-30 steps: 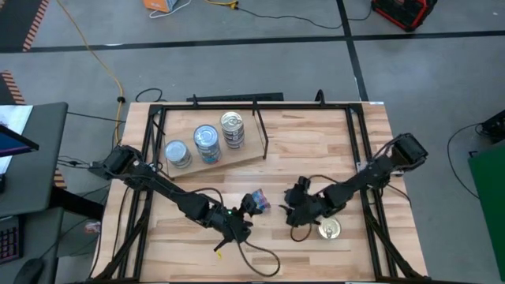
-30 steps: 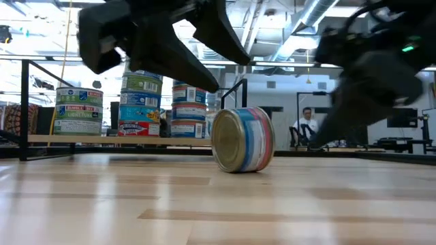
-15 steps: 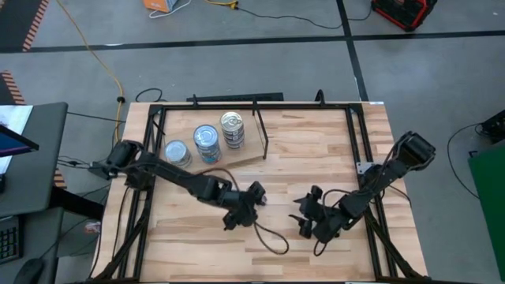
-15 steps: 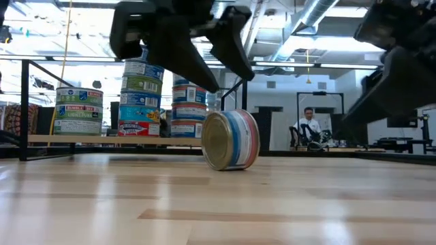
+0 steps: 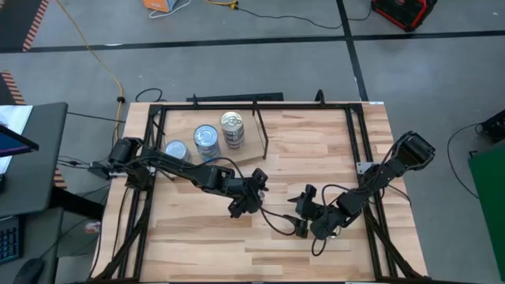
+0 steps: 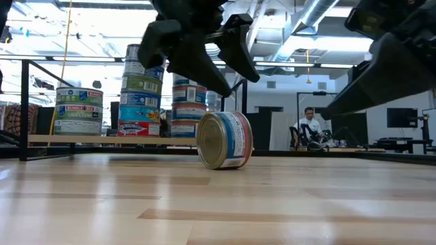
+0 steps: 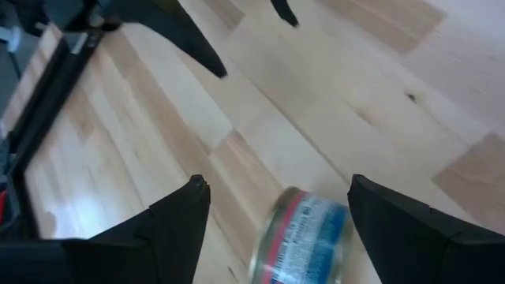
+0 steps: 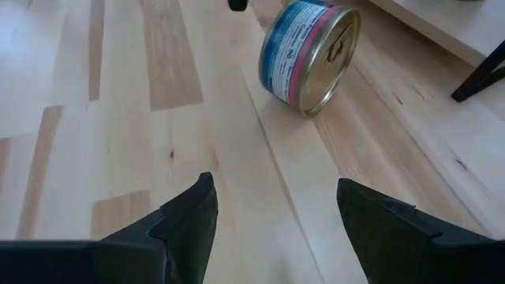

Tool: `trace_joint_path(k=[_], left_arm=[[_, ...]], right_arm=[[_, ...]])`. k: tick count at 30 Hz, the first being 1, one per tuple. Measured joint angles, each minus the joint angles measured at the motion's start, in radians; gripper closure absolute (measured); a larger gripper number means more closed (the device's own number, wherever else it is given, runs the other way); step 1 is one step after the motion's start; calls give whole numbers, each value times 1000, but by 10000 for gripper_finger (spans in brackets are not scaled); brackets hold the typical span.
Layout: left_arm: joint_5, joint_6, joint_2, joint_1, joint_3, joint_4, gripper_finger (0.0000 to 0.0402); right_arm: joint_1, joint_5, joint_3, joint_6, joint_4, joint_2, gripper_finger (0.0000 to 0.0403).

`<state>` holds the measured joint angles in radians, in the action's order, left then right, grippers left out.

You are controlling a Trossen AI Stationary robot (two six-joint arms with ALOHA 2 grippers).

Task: Stack canned seafood by type on shelf
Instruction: Stack the blue pink tuna can on top of the blue pink tuna can on the shelf

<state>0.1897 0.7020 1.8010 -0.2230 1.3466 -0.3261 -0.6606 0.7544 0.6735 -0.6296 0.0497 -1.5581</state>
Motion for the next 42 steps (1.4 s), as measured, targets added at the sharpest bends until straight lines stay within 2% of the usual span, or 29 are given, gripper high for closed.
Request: trace_joint_path(k=[5, 11, 20, 30, 34, 38, 42], left_arm=[[-34, 10, 18, 10, 0, -20, 100], [-23, 150, 29, 6, 1, 27, 100], [110, -30, 31, -33, -1, 22, 100], [104, -36, 34, -49, 14, -9, 100], [81, -42, 82, -30, 99, -47, 100], [84, -68, 208, -23, 263, -265, 100], [81, -79, 283, -32, 400, -473, 100]], right_arm=[[-7, -7, 0, 2, -16, 0, 117], [-5, -6, 0, -1, -18, 0, 117], [-5, -6, 0, -9, -22, 0, 117], [10, -6, 0, -1, -22, 0, 117], [17, -6, 0, 3, -25, 0, 117], [9, -4, 0, -21, -48, 0, 117], [-13, 4, -1, -32, -54, 0, 117]])
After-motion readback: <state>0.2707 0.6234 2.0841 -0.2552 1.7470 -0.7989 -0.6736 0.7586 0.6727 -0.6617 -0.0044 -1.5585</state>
